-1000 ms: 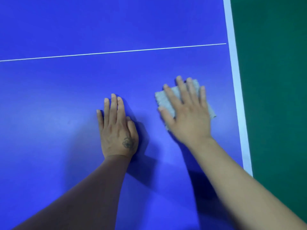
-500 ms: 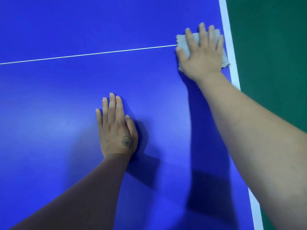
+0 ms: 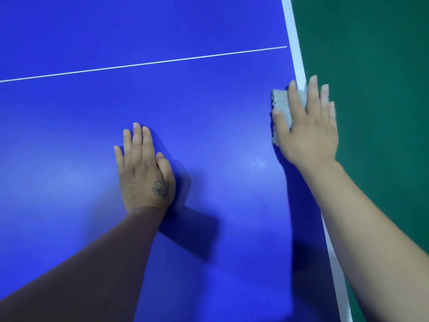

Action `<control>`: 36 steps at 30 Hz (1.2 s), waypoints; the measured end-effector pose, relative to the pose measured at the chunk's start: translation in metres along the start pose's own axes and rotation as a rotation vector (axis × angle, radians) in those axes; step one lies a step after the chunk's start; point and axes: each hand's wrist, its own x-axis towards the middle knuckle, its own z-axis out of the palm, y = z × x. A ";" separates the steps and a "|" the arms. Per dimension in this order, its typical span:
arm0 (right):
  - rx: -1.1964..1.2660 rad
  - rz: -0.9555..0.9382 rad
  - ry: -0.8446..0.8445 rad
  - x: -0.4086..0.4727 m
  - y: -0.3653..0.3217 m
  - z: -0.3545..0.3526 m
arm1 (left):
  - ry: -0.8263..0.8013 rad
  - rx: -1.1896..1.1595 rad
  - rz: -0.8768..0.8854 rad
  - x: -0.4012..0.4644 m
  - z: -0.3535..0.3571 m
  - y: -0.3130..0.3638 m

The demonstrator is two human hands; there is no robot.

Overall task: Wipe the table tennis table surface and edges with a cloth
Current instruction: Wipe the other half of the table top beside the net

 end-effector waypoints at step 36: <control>-0.034 -0.234 0.013 -0.182 -0.022 0.015 | 0.049 -0.092 0.144 -0.078 -0.034 0.041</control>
